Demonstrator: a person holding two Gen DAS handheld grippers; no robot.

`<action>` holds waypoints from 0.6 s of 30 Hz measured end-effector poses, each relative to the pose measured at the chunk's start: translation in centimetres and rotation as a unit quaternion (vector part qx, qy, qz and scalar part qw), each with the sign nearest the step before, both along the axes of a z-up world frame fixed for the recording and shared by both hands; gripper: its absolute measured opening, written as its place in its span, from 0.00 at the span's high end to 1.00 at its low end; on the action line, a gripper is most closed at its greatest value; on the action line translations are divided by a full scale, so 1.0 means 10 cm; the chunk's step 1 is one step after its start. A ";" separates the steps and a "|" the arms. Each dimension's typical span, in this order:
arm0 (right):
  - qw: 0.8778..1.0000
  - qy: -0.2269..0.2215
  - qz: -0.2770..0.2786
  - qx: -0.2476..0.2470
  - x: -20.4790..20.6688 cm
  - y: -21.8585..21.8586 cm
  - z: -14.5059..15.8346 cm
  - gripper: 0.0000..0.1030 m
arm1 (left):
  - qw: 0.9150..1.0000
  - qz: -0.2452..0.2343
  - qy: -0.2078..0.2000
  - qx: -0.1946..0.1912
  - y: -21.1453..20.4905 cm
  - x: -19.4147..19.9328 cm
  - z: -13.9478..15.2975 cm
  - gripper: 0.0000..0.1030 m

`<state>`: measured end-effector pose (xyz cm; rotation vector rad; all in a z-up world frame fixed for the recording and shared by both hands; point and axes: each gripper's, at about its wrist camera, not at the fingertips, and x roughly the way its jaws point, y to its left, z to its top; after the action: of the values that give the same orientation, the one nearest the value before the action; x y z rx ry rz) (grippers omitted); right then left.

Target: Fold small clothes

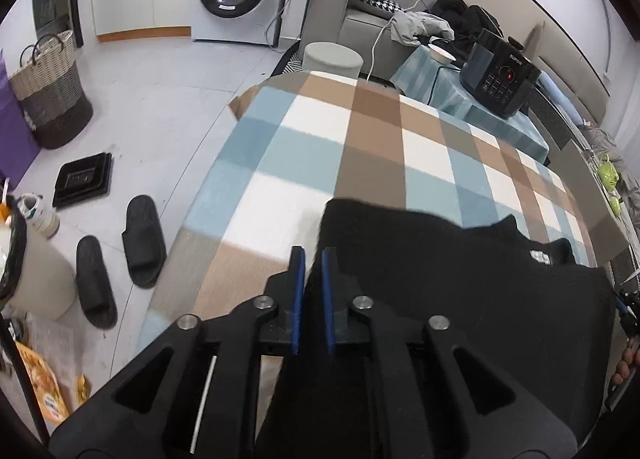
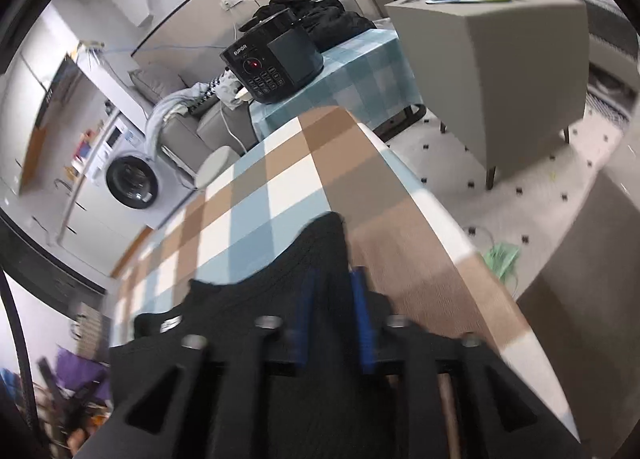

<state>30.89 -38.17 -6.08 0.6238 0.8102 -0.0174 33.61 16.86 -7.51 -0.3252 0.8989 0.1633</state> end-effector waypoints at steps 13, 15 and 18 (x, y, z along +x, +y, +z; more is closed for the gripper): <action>0.998 -0.023 0.029 0.042 -1.68 -0.07 0.21 0.37 | 0.998 -0.007 -0.063 -0.009 -0.12 -1.62 0.48 0.23; 0.999 -0.010 0.038 0.037 -1.91 -0.01 0.11 0.37 | 0.998 -0.006 -0.064 -0.008 -0.20 -1.83 0.49 0.23; 0.998 0.009 0.040 0.050 -2.21 0.04 -0.05 0.37 | 0.998 0.007 -0.060 -0.009 -0.29 -2.17 0.46 0.23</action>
<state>8.82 -37.73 -6.63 0.6863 0.8564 0.0909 11.96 13.95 -2.95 -0.3553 0.7797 0.1473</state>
